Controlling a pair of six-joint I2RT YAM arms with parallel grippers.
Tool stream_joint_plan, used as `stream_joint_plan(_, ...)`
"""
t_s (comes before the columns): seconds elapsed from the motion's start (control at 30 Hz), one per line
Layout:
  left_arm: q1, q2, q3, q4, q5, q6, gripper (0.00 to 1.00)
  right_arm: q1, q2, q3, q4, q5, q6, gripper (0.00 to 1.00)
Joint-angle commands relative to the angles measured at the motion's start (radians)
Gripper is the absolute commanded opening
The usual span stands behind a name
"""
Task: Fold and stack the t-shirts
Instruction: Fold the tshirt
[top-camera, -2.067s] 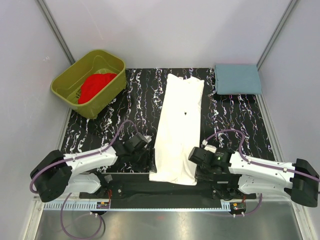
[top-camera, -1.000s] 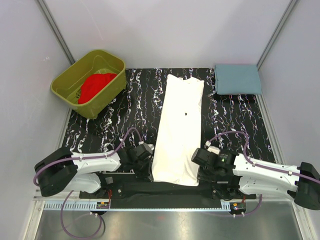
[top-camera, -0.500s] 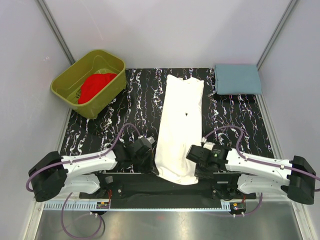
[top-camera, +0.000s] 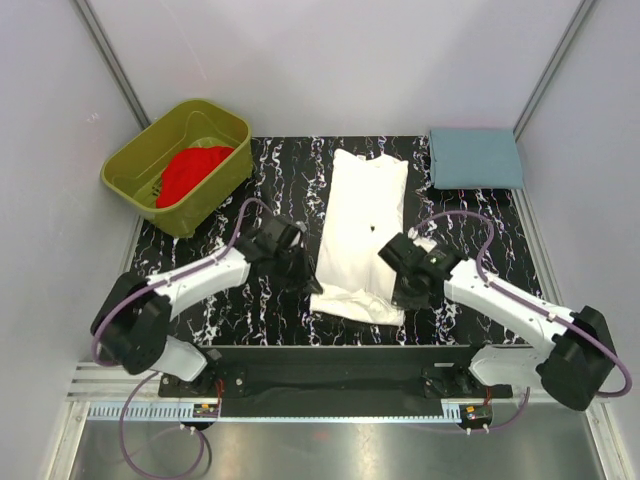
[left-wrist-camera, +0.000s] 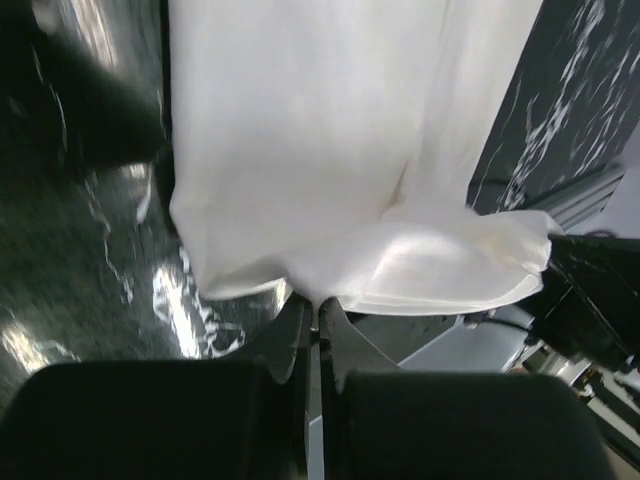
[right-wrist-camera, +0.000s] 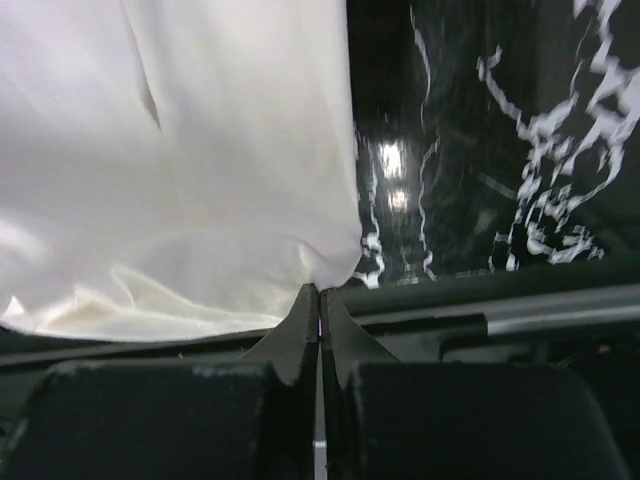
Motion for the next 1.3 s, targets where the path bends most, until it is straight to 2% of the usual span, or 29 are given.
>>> stream_joint_plan(0.0,0.063,0.100,0.163,-0.021,0.085,0.127,0.00,-0.110,0.071,0.117,0.076,0.024,-0.219,0.00)
stream_joint_plan(0.17,0.129,0.324,0.402,-0.081,0.101,0.216,0.00,-0.245,0.223,0.234,0.184,0.082,-0.409,0.00)
stream_joint_plan(0.27,0.169,0.429,0.577,-0.138,0.061,0.236,0.00,-0.321,0.340,0.320,0.230,0.036,-0.481,0.00)
stream_joint_plan(0.47,0.243,0.556,0.752,-0.164,0.086,0.244,0.00,-0.420,0.451,0.400,0.317,-0.037,-0.569,0.00)
stream_joint_plan(0.8,0.292,0.761,0.910,-0.120,0.196,0.221,0.00,-0.503,0.595,0.525,0.376,-0.116,-0.641,0.00)
stream_joint_plan(1.03,0.301,0.808,0.943,-0.058,0.233,0.210,0.00,-0.536,0.679,0.582,0.368,-0.137,-0.659,0.00)
stream_joint_plan(1.07,0.303,0.814,0.956,-0.055,0.237,0.209,0.04,-0.539,0.690,0.584,0.374,-0.137,-0.662,0.00)
stream_joint_plan(1.1,0.304,0.821,0.963,-0.044,0.239,0.209,0.18,-0.543,0.696,0.590,0.379,-0.139,-0.664,0.01)
stream_joint_plan(1.2,0.318,0.846,0.999,-0.044,0.259,0.199,0.26,-0.559,0.736,0.646,0.357,-0.142,-0.659,0.14)
stream_joint_plan(1.23,0.325,0.848,1.009,-0.044,0.262,0.196,0.29,-0.566,0.744,0.666,0.351,-0.142,-0.655,0.21)
stream_joint_plan(1.27,0.332,0.846,1.015,-0.044,0.261,0.196,0.33,-0.569,0.762,0.711,0.342,-0.143,-0.651,0.34)
